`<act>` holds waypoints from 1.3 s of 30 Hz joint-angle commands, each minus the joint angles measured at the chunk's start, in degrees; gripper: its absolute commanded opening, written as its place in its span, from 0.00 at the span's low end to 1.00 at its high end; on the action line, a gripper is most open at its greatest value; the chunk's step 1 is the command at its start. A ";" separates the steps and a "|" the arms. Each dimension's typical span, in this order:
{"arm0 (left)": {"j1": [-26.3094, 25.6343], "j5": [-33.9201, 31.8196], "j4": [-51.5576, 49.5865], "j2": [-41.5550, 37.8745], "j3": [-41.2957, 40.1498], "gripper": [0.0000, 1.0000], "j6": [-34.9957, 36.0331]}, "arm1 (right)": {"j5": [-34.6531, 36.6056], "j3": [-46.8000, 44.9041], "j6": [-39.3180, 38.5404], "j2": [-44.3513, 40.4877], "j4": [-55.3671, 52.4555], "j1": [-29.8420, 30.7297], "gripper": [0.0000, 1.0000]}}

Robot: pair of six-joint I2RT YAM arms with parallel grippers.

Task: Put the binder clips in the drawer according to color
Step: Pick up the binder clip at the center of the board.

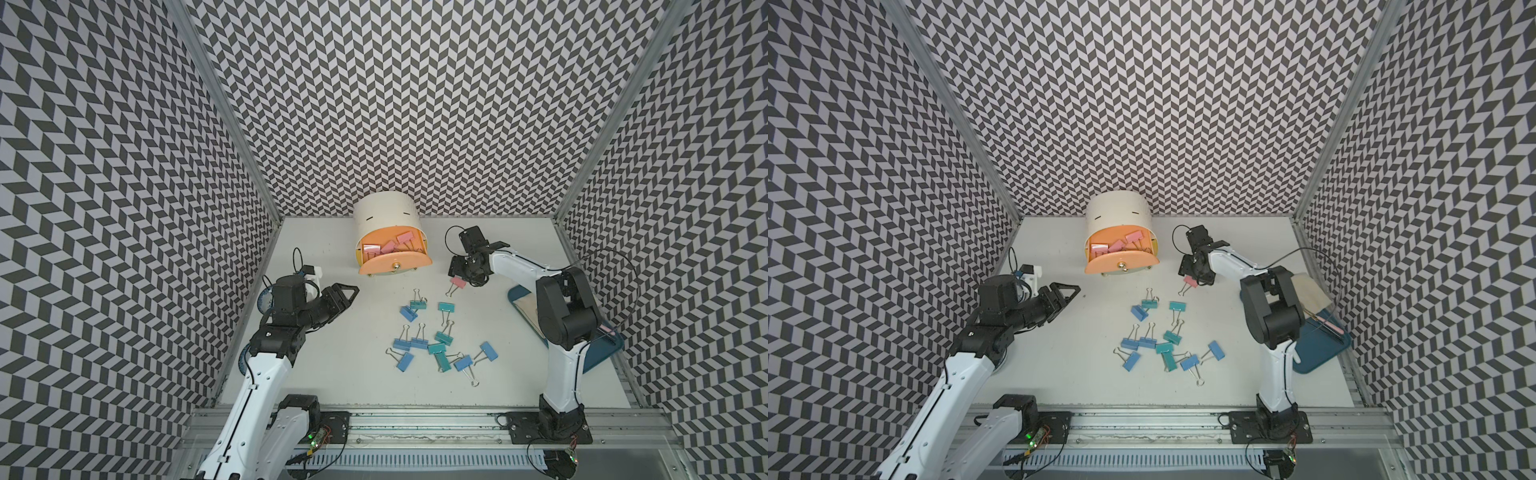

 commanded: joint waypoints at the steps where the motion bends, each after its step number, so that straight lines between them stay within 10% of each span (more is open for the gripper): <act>1: 0.43 0.24 1.56 0.04 0.14 0.64 0.28 | 2.17 1.63 0.79 1.15 -0.59 0.77 0.75; 39: 1.14 -0.51 -0.02 -1.98 -0.34 0.64 0.42 | 5.58 2.27 -0.50 5.15 -2.13 2.48 0.53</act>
